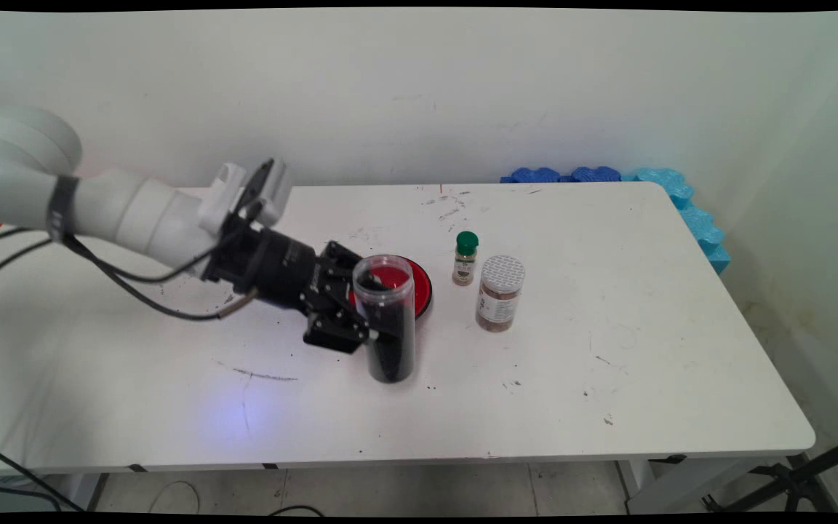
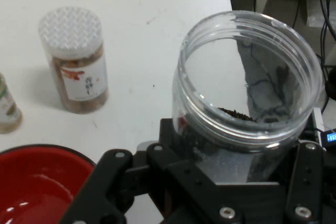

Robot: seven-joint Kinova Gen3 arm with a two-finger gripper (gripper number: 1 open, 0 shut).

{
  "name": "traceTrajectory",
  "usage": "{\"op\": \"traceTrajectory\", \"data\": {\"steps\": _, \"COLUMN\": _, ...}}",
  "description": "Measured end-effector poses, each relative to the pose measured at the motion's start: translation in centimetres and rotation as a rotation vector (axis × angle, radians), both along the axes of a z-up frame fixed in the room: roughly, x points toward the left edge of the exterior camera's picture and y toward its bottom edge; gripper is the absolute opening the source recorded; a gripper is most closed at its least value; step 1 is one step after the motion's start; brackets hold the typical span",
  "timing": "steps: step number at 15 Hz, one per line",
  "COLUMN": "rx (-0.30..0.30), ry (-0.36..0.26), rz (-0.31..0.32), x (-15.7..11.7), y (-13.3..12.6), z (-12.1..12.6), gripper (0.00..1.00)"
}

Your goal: Pour the black seasoning powder in the red bowl

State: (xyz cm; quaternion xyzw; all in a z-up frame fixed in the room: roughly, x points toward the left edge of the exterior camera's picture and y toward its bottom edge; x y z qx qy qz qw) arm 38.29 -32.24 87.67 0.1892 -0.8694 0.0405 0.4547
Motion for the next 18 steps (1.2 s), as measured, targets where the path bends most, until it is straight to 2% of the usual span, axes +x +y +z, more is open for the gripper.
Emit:
{"op": "traceTrajectory", "data": {"steps": 4, "rx": 0.036, "ry": 0.000, "rz": 0.019, "x": 0.6, "y": -0.7, "z": 2.8, "gripper": 0.00}}
{"op": "traceTrajectory", "data": {"steps": 9, "rx": 0.106, "ry": -0.008, "rz": 0.054, "x": 1.0, "y": -1.6, "z": 4.4, "gripper": 0.00}}
{"op": "traceTrajectory", "data": {"steps": 15, "rx": 0.230, "ry": -0.035, "rz": 0.094, "x": 1.1, "y": -2.5, "z": 4.6, "gripper": 0.00}}
{"op": "traceTrajectory", "data": {"steps": 18, "rx": 0.317, "ry": -0.029, "rz": 0.159, "x": 1.1, "y": -3.2, "z": 4.3, "gripper": 0.00}}
